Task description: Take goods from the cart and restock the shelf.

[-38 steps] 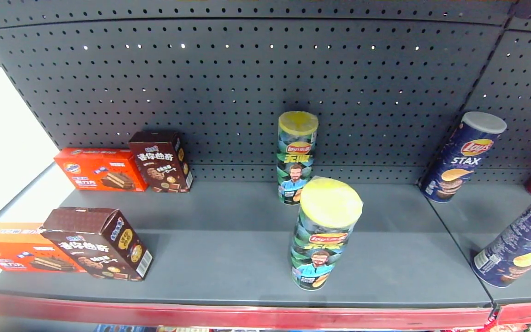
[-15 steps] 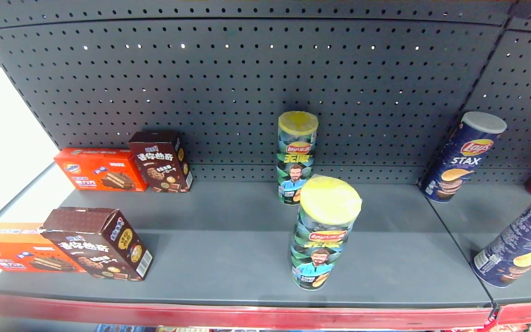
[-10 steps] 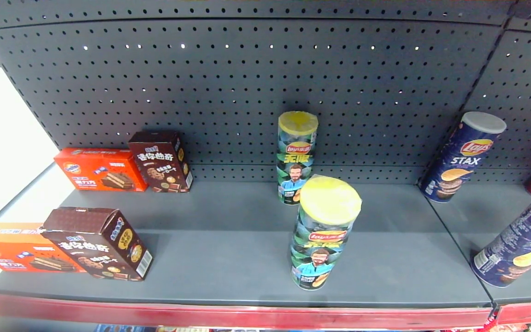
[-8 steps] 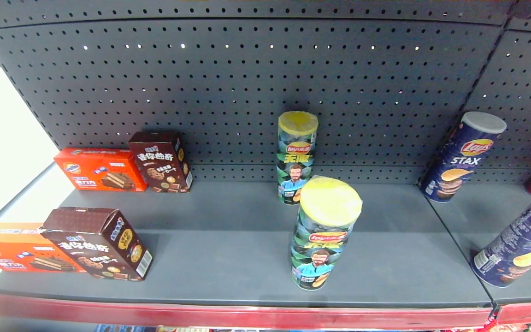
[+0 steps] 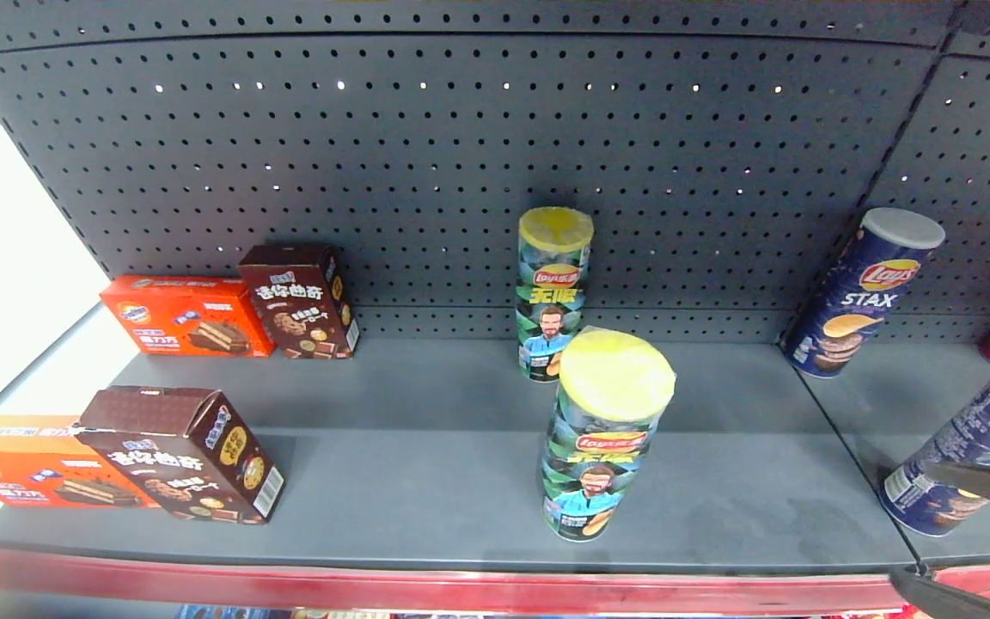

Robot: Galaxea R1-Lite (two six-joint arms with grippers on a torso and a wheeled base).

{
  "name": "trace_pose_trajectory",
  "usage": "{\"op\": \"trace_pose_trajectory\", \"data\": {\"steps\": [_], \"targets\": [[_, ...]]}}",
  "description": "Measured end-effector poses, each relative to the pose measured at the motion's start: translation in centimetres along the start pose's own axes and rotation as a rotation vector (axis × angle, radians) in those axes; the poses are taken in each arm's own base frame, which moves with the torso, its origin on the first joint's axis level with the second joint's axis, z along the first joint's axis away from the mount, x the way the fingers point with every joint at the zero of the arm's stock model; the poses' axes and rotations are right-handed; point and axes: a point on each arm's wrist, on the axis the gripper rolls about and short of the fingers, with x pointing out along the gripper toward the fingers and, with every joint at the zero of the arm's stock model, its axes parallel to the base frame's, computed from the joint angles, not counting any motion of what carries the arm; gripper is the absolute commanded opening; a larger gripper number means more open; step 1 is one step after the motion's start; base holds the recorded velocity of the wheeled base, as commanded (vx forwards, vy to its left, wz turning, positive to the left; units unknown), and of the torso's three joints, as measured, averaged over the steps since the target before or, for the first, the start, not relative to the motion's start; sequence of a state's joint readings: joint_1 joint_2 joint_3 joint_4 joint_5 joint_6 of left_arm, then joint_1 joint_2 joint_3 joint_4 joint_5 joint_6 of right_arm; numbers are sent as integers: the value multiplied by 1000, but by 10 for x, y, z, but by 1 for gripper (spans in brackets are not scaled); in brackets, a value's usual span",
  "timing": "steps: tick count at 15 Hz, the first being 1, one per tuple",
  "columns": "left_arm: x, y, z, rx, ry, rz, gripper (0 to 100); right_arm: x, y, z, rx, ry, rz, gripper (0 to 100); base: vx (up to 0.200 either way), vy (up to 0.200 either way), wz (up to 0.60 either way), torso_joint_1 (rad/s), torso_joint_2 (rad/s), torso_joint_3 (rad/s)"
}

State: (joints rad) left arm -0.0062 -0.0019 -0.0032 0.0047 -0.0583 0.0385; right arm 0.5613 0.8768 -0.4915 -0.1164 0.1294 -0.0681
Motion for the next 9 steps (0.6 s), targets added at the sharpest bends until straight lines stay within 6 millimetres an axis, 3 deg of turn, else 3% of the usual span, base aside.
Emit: {"op": "trace_pose_trajectory", "data": {"steps": [4,9], "targets": [[0,0,0,0,0,1,100,42,-4,6,-2,102,-77,100,0,0,0,0,0,0],[0,0,0,0,0,3,100,76,-6,11,-3,178,-94,100,0,0,0,0,0,0]]}}
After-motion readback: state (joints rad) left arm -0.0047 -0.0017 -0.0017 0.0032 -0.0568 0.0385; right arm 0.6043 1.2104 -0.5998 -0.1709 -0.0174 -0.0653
